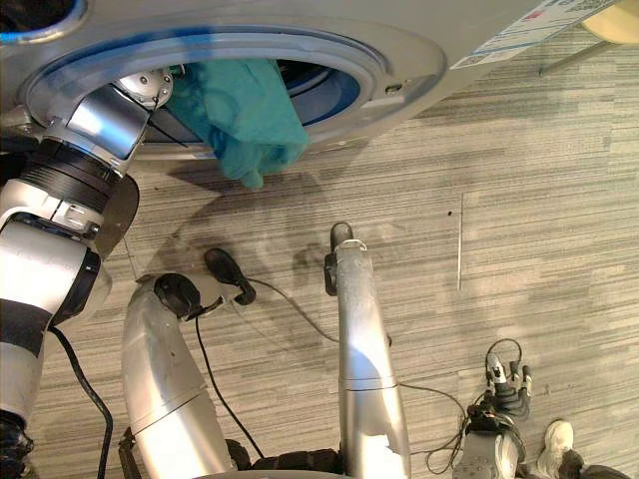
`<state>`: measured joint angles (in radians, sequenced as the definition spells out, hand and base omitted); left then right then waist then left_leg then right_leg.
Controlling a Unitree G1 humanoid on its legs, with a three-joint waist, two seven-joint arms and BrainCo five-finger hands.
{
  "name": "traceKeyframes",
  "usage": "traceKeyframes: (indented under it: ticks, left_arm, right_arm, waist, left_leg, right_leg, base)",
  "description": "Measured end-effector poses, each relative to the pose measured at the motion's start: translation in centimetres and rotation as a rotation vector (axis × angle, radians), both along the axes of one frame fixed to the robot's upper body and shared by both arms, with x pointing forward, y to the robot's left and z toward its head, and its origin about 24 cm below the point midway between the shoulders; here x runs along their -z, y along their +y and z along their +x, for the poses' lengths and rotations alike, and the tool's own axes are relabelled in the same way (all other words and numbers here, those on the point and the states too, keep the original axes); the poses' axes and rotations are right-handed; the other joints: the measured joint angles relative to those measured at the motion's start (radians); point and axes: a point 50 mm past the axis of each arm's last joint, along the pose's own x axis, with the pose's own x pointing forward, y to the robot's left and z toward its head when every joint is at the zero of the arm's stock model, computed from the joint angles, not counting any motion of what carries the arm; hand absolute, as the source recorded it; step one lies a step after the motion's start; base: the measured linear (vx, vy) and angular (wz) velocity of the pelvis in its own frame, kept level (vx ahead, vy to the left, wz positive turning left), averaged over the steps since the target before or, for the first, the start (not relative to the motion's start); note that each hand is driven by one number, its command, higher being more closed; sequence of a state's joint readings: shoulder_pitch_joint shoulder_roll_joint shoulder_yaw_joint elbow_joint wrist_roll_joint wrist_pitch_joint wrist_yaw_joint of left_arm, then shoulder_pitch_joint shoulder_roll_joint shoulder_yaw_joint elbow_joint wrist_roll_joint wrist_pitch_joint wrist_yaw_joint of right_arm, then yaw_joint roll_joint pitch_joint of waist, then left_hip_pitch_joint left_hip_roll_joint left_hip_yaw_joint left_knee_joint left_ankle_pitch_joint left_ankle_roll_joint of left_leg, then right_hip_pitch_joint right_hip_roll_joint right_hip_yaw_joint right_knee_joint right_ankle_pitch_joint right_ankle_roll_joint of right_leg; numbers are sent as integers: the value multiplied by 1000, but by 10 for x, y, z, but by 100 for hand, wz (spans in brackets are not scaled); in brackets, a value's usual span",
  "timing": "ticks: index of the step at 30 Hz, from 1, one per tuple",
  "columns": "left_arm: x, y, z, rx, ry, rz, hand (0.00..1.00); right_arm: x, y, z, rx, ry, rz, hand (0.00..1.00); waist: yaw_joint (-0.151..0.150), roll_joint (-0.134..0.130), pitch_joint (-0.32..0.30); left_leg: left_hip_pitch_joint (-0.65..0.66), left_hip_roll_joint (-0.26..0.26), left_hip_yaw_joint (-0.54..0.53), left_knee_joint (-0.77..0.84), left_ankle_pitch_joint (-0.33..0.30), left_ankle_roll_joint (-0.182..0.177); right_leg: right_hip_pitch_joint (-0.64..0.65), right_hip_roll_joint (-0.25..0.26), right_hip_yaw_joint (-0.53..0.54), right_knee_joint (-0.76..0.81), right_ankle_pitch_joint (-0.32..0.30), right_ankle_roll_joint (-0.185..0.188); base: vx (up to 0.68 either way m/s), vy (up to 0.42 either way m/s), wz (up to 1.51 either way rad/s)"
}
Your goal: Pick up the laundry basket with both hands and put the clothes into the washing machine.
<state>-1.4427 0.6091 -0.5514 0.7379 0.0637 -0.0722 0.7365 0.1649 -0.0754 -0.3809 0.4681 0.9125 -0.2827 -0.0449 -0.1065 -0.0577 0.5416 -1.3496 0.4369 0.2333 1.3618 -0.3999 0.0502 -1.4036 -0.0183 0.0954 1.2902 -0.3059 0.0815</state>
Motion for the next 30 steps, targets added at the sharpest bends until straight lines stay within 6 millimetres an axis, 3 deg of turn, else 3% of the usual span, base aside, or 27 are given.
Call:
traceKeyframes:
  ticks: [6, 13, 23, 26, 30]
  left_arm:
    - [-10, 4, 0, 44, 33, -111, 0]
    - [-14, -2, 10, 293, 167, -399, 0]
    - [-9, -25, 9, 453, 177, -498, 0]
    - [4, -21, 3, 483, 140, -537, 0]
    - [55, -14, -2, 438, 142, -609, 0]
  right_arm:
    - [11, 29, 11, -98, 41, 37, 0]
    - [22, 59, 20, -183, 74, 104, 0]
    - [19, 64, 31, -212, 61, 108, 0]
    - [17, 65, 36, -217, 51, 108, 0]
    - [12, 66, 39, -227, 49, 80, 0]
  waist:
    - [-20, -1, 1]
    - [-18, -15, 8]
    - [-16, -16, 8]
    - [-19, -16, 8]
    - [-16, -16, 8]
  left_leg:
    - [-25, -7, -22, -8, 5, -9]
    - [-50, -18, -43, -33, 17, -17]
    - [-55, -40, -53, -55, 23, -7]
    - [-41, -46, -51, -66, 23, -7]
    - [-12, -56, -64, -72, 24, -8]
  right_leg:
    - [-3, -14, -22, -7, -1, -2]
    - [-2, -20, -44, -41, 0, -3]
    - [19, -51, -70, -65, -4, 3]
    - [33, -54, -70, -73, -5, 3]
    - [71, -62, -83, -76, -17, 2]
  base:
    - [-20, 1, 8]
    - [-8, 1, 3]
    - [-8, 6, 8]
    - [-1, -2, 2]
    - [12, -14, 9]
